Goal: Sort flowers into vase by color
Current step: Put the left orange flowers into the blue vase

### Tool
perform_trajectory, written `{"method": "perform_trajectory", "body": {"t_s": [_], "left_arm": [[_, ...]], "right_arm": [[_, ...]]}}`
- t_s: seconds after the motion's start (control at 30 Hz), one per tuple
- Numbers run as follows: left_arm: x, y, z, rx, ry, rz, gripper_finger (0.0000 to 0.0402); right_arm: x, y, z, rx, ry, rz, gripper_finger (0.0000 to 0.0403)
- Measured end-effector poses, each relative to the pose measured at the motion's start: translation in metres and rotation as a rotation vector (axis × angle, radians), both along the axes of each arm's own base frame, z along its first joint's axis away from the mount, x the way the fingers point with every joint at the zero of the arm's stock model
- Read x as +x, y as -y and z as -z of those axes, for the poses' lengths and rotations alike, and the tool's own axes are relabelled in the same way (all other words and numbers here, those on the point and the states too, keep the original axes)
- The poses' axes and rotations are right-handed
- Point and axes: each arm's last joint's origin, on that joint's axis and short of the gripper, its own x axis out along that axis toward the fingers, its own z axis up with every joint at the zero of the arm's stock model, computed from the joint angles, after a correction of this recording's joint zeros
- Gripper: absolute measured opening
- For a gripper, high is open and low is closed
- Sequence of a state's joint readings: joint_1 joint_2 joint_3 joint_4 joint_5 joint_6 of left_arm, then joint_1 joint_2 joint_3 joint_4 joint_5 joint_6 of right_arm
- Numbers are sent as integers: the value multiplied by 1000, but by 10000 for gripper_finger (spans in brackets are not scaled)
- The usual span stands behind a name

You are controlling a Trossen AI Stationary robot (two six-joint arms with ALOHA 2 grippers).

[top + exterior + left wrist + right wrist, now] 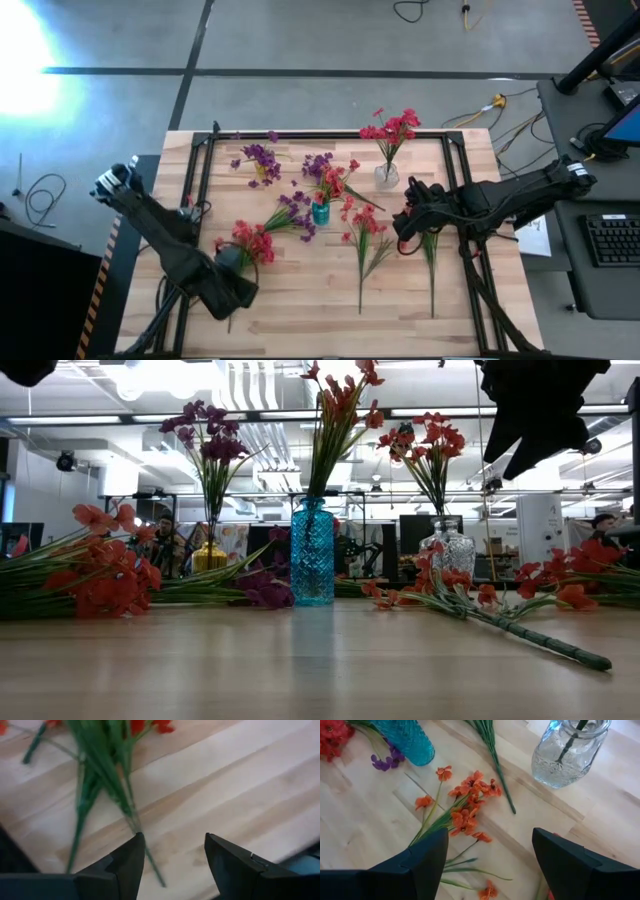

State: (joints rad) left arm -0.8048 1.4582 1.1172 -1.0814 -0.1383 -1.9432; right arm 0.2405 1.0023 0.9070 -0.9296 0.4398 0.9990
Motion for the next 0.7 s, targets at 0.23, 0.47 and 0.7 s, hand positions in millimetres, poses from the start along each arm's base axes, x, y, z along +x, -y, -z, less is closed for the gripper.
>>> {"method": "perform_trajectory", "body": {"t_s": [0.23, 0.47, 0.7], "left_arm": [[12, 15, 17, 132, -137, 12, 212], [21, 27, 40, 146, -177, 16, 211], [21, 28, 62, 188, -217, 15, 202]], "right_arm": [[0, -2, 0, -10, -4, -19, 278], [-1, -7, 0, -11, -3, -48, 277], [-1, -9, 0, -16, 0, -56, 282]]}}
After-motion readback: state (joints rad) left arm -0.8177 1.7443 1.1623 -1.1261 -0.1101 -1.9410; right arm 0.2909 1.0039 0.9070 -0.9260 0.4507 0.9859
